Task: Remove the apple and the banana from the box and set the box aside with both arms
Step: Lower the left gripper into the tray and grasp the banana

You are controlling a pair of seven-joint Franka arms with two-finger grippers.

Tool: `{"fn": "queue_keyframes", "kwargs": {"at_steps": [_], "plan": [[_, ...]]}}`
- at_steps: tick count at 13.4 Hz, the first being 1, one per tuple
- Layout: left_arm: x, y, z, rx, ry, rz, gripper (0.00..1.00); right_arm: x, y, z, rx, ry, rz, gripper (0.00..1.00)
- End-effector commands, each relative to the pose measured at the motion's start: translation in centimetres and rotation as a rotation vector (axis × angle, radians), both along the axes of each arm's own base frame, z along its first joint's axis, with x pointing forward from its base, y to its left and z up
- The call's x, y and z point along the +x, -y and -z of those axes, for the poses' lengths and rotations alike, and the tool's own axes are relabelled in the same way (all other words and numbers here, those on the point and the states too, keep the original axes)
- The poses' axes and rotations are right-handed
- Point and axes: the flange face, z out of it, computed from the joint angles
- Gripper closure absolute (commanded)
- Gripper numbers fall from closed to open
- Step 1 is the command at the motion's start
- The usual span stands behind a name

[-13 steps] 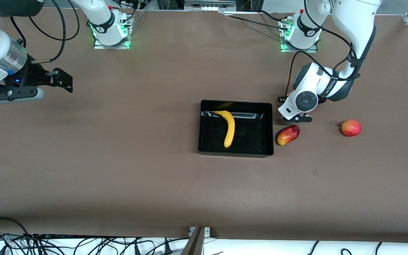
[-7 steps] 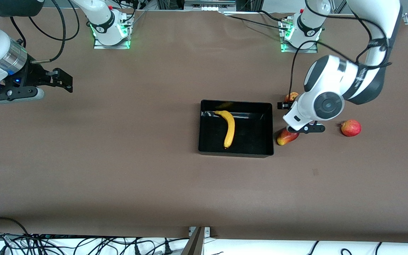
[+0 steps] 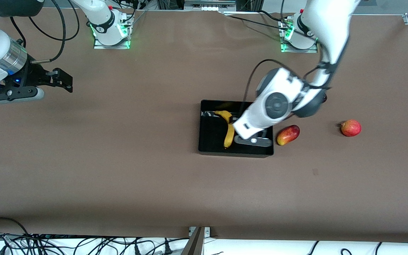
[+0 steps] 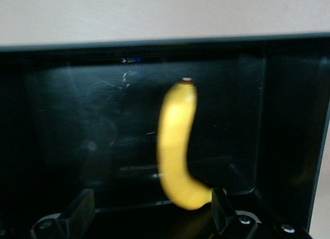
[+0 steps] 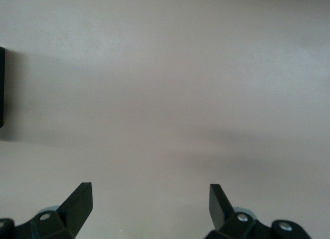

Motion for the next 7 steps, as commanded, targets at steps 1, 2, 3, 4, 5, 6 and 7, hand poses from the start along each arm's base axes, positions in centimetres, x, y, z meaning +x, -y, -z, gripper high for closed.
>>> {"fn": "queue_keyframes", "kwargs": {"at_steps": [1, 2, 3, 4, 5, 6, 7], "plan": [[0.5, 1.2, 3.6, 0.020, 0.020, 0.002, 0.00, 0.0, -0.1, -0.4, 0.002, -0.006, 0.004, 0.00], [0.2, 1.7, 5.5, 0.018, 0.020, -0.007, 0.00, 0.0, 0.0, -0.4, 0.002, -0.008, 0.004, 0.00], [-0.7, 2.9, 6.9, 0.016, 0.021, -0.017, 0.00, 0.0, -0.1, -0.4, 0.002, -0.006, 0.004, 0.00], [-1.2, 3.7, 7.8, 0.013, 0.029, -0.035, 0.00, 0.0, 0.0, -0.4, 0.002, -0.008, 0.004, 0.00], [-1.3, 4.1, 8.5, 0.001, 0.045, -0.057, 0.00, 0.0, -0.1, -0.4, 0.002, -0.006, 0.004, 0.00], [-1.5, 4.7, 8.7, -0.010, 0.059, -0.058, 0.00, 0.0, -0.1, -0.4, 0.002, -0.006, 0.004, 0.00], [-1.6, 4.8, 8.7, -0.010, 0.059, -0.057, 0.00, 0.0, 0.0, -0.5, 0.002, -0.004, 0.005, 0.00]]}}
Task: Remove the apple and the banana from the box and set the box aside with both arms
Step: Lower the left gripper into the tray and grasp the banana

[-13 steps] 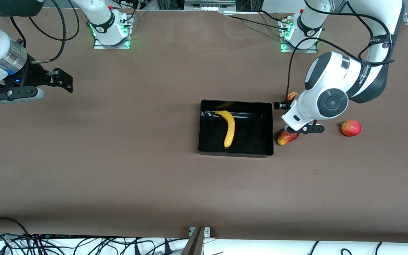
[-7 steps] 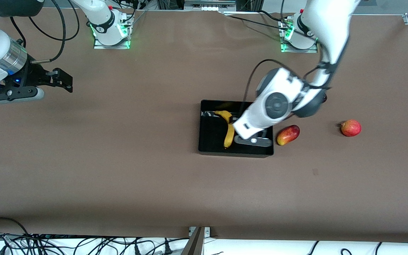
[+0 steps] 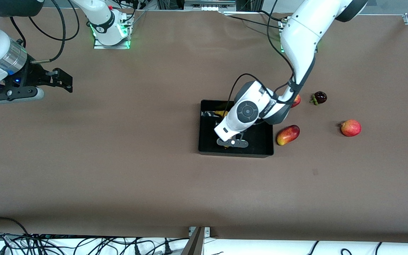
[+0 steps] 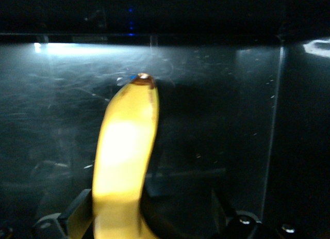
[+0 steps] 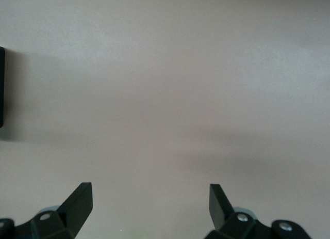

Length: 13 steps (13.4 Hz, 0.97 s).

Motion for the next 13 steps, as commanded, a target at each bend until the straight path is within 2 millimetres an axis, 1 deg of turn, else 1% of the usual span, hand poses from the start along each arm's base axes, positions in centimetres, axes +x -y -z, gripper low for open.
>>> {"fn": "queue_keyframes", "kwargs": {"at_steps": [1, 2, 3, 4, 5, 6, 7, 8, 10, 11, 12, 13], "plan": [[-0.2, 0.7, 0.1, 0.015, 0.023, -0.007, 0.00, 0.0, -0.1, -0.4, 0.002, -0.006, 0.004, 0.00], [-0.6, 0.6, 0.8, 0.024, 0.011, -0.001, 0.03, 0.0, -0.1, -0.4, 0.002, -0.006, 0.004, 0.00], [-0.9, 0.5, 1.7, 0.031, -0.003, 0.000, 0.31, 0.0, -0.1, -0.4, 0.002, -0.006, 0.004, 0.00], [-1.2, 0.6, 2.1, 0.034, -0.009, 0.004, 0.55, 0.0, -0.1, -0.4, 0.002, -0.006, 0.004, 0.00], [-1.4, 0.8, 2.2, 0.035, -0.012, 0.005, 0.77, 0.0, -0.1, -0.5, 0.002, -0.004, 0.004, 0.00], [-1.3, 0.8, 2.1, 0.034, -0.010, 0.006, 0.86, 0.0, -0.1, -0.5, 0.002, -0.004, 0.004, 0.00], [-1.1, 0.8, 1.5, 0.032, -0.005, 0.007, 0.91, 0.0, -0.1, -0.6, 0.002, -0.003, 0.002, 0.00], [-0.4, 0.4, 0.3, 0.029, 0.010, 0.001, 0.95, 0.0, -0.1, -0.6, 0.002, -0.003, 0.002, 0.00], [0.5, -0.3, -3.9, 0.052, 0.000, 0.006, 0.95, 0.0, -0.1, -0.6, 0.002, -0.003, 0.001, 0.00], [1.4, -1.3, -6.5, 0.071, -0.014, 0.007, 0.96, -0.1, -0.2, -0.5, 0.002, -0.004, -0.001, 0.00], [2.4, -2.8, -9.3, 0.081, -0.026, 0.018, 0.97, -0.1, -0.2, -0.5, 0.002, -0.004, -0.001, 0.00], [3.5, -4.7, -11.4, 0.085, -0.038, 0.030, 0.97, -0.1, -0.2, -0.5, 0.002, -0.004, -0.001, 0.00]]}}
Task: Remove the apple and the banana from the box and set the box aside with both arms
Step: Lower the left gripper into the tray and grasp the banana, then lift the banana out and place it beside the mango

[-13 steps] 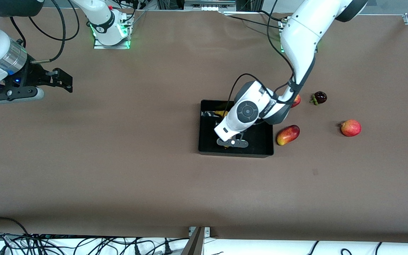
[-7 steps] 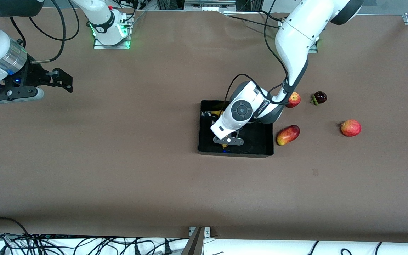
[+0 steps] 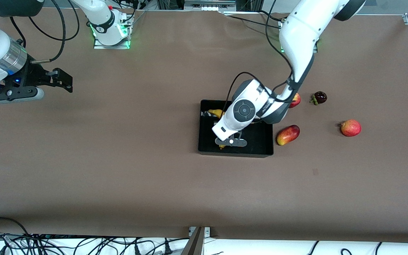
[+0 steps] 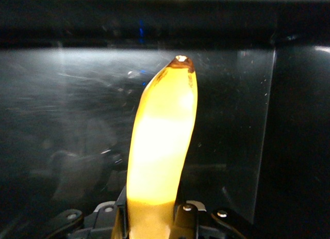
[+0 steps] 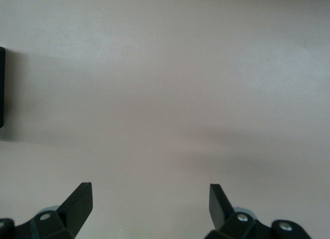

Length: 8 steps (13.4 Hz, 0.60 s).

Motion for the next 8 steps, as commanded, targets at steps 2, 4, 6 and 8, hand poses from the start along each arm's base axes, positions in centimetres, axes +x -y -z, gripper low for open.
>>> {"fn": "queue_keyframes", "kwargs": {"at_steps": [2, 4, 6, 8], "plan": [[3.6, -8.1, -9.8, 0.038, -0.040, 0.028, 0.96, -0.1, -0.2, -0.5, 0.002, -0.005, 0.000, 0.00], [4.7, -14.2, -12.2, 0.063, -0.126, 0.045, 0.94, 0.0, -0.3, -0.5, 0.001, -0.002, -0.004, 0.00], [5.1, -21.1, -11.5, 0.108, -0.223, 0.121, 0.91, 0.0, -0.2, -0.5, -0.007, 0.000, -0.015, 0.00], [5.6, -28.7, -8.4, 0.230, -0.282, 0.257, 0.90, 0.0, -0.3, -0.6, -0.044, 0.008, -0.030, 0.00]]}}
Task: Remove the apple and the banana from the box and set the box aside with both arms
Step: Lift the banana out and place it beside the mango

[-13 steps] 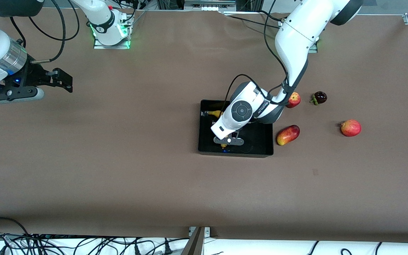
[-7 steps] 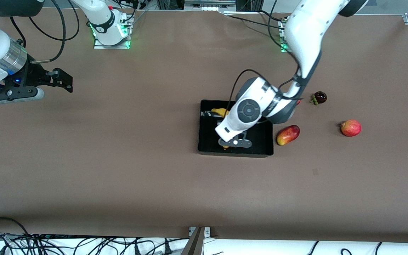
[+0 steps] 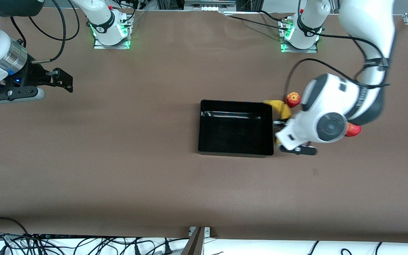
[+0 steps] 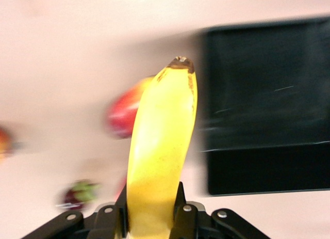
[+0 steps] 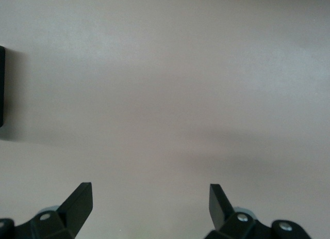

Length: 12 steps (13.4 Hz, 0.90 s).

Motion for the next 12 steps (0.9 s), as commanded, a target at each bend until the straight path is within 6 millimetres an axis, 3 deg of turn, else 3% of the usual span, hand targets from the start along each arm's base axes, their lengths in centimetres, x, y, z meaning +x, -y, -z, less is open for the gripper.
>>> {"fn": "queue_keyframes", "kwargs": {"at_steps": [1, 2, 3, 4, 5, 6, 7, 8, 9, 11, 12], "plan": [[0.1, -8.8, 4.8, 0.051, -0.107, 0.140, 0.90, 0.1, -0.2, -0.5, -0.040, 0.006, -0.020, 0.00], [0.5, -12.3, 6.4, 0.013, -0.125, 0.148, 0.90, 0.0, -0.4, -0.6, -0.036, 0.007, -0.017, 0.00], [0.3, -14.0, 8.4, -0.024, -0.127, 0.179, 0.89, 0.3, -0.6, 0.0, -0.029, 0.009, -0.016, 0.00], [-0.4, -15.3, 11.0, -0.050, -0.100, 0.200, 0.88, 1.8, -1.4, 2.7, -0.041, -0.034, -0.057, 0.00], [-1.4, -16.4, 13.4, -0.064, -0.059, 0.199, 0.88, 2.0, -3.7, 1.5, -0.039, -0.013, -0.097, 0.00], [-2.2, -17.4, 15.1, -0.075, -0.028, 0.192, 0.86, 1.9, -4.3, 1.3, -0.026, -0.010, -0.104, 0.00], [-2.7, -17.4, 16.0, -0.081, -0.016, 0.193, 0.72, 1.8, -5.2, 1.5, -0.026, -0.015, -0.122, 0.00], [-2.8, -17.4, 16.1, -0.081, -0.018, 0.192, 0.18, 1.4, -6.8, 1.7, -0.026, -0.022, -0.149, 0.00], [-2.7, -17.4, 15.6, -0.079, -0.016, 0.193, 0.00, 0.9, -7.9, 1.7, -0.027, -0.026, -0.169, 0.00], [-2.5, -16.3, 11.8, -0.062, -0.017, 0.206, 0.00, 0.6, -9.5, 2.1, -0.029, -0.034, -0.195, 0.00], [-2.4, -15.0, 8.8, -0.060, -0.005, 0.223, 0.00, 0.5, -9.7, 2.4, -0.031, -0.047, -0.206, 0.00]]}}
